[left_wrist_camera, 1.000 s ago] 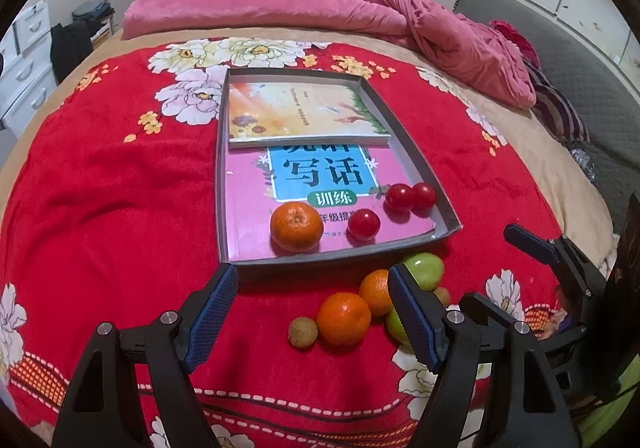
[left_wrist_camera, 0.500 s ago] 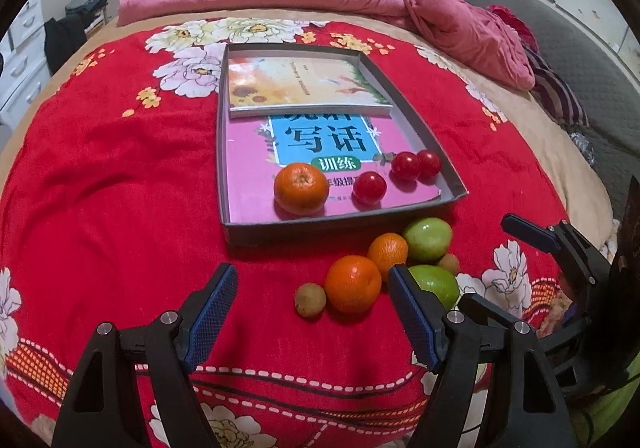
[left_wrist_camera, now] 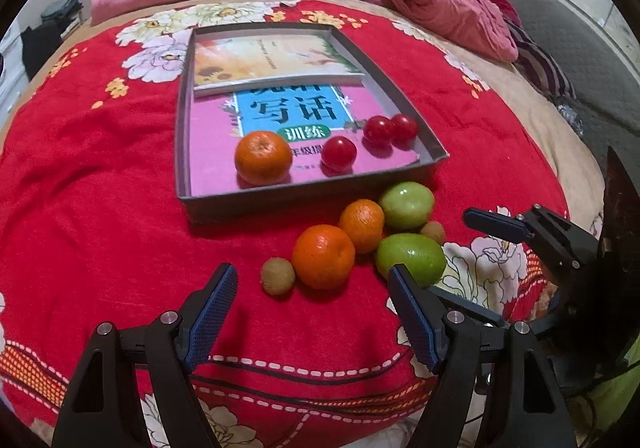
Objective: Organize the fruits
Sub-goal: 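Withdraw both open tools from the tray back toward the fruit cluster, then grasp a mandarin with the left tool while the right tool grasps a green lime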
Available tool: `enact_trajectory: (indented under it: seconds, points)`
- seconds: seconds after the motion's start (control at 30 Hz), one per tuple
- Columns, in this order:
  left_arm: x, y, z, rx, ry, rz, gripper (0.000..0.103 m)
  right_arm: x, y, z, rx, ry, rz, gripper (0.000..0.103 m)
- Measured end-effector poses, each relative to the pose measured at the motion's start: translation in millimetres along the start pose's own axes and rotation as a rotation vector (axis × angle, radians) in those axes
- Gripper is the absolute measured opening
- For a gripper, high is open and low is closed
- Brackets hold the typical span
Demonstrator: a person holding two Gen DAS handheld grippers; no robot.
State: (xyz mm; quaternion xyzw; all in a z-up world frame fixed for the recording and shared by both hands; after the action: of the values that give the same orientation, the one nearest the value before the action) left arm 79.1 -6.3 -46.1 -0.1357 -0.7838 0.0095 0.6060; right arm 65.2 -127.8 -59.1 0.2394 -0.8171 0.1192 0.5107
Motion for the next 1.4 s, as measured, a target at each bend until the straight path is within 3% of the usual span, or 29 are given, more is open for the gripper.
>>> enact_trajectory:
  seconds: [0.33,0.63,0.77,0.87,1.03,1.17,1.33,1.4]
  points:
    - [-9.9,0.9,0.4,-0.017,0.026,0.016,0.079,-14.4,8.5,1.5,0.075,0.018,0.023,0.057]
    - [-20.5,-4.9,-7.4,-0.087,0.049,-0.003,0.073,-27.2,29.5,4.2,0.229,0.022,0.143,0.053]
    - [-29.0,-8.3,-11.0,-0.13,0.075,-0.021,0.064,-32.7,36.0,6.3,0.282,0.024,0.174,0.053]
    - [-32.9,-8.6,-13.8,-0.15,0.083,-0.039,0.063,-33.5,37.2,6.5,0.305,0.023,0.201,0.046]
    - [-38.0,-7.8,-20.8,-0.171,0.1,-0.036,0.06,-29.5,37.2,6.3,0.302,0.019,0.185,0.046]
    - [-43.8,-8.6,-24.7,-0.182,0.115,-0.03,0.058,-21.6,37.6,4.3,0.253,0.009,0.057,0.046]
    - [-47.1,-11.1,-24.9,-0.196,0.122,-0.018,0.053,-26.1,37.0,5.4,0.222,0.035,0.016,0.046]
    - [-47.8,-13.6,-23.8,-0.207,0.132,0.006,0.042,-26.2,34.7,4.4,0.202,0.037,-0.002,0.046]
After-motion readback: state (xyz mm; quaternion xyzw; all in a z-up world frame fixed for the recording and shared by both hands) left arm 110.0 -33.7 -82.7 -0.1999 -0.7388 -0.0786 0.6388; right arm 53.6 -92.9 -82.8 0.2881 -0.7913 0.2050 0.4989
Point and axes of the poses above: each gripper's, at about its wrist camera, not at the fingertips, and x roughly against the way its jaws point, y to its left, z to its underside, the point moved 4 cm from there along -x, roughly the way its jaws point, and after that the axes turned 13 degrees about y, right-handed, at the moved point
